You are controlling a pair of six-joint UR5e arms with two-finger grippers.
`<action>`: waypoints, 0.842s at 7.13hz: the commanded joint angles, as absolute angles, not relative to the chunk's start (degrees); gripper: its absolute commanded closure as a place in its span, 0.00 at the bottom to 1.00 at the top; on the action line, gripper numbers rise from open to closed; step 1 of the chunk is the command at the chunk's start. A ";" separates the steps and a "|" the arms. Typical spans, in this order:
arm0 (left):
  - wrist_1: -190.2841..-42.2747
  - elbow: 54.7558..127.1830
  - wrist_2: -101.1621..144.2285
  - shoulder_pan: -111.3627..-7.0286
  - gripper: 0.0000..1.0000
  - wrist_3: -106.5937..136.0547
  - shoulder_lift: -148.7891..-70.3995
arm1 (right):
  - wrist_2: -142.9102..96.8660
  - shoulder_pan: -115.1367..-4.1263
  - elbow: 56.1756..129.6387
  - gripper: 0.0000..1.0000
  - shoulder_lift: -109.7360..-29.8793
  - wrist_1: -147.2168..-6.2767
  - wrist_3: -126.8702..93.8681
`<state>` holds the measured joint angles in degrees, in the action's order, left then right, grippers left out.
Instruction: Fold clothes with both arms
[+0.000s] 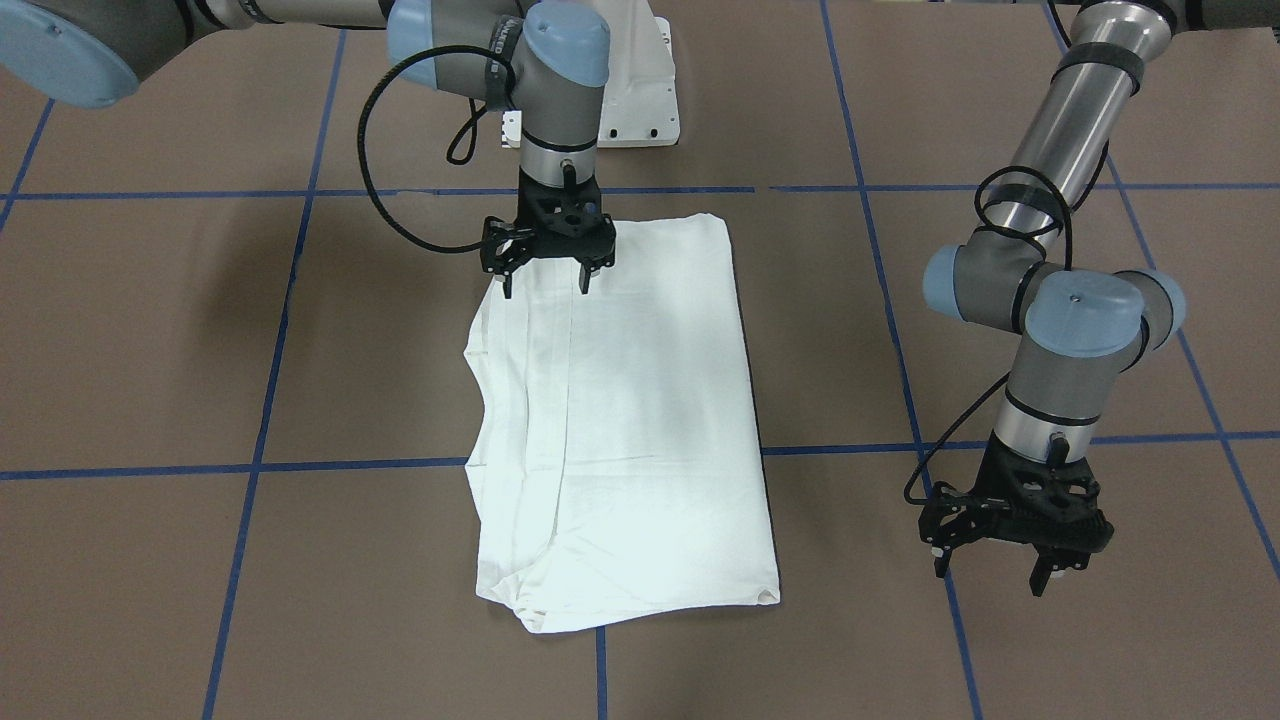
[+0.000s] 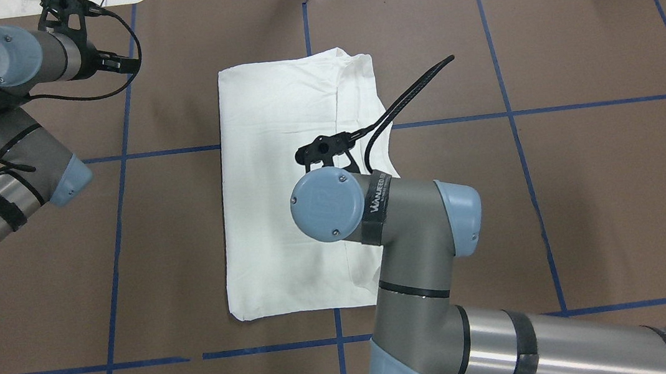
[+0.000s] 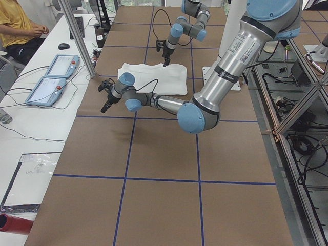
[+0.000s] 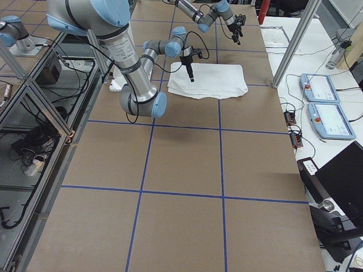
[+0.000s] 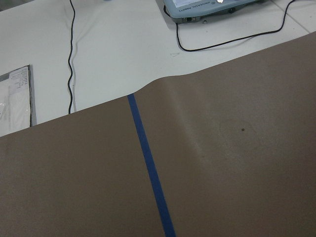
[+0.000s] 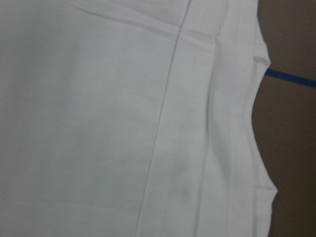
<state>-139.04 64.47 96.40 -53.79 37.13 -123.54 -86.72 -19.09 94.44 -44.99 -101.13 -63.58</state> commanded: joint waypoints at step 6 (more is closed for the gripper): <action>-139.74 65.48 96.24 -53.79 0.00 37.35 -121.82 | -88.59 -14.77 93.25 1.00 -43.59 -109.16 -53.70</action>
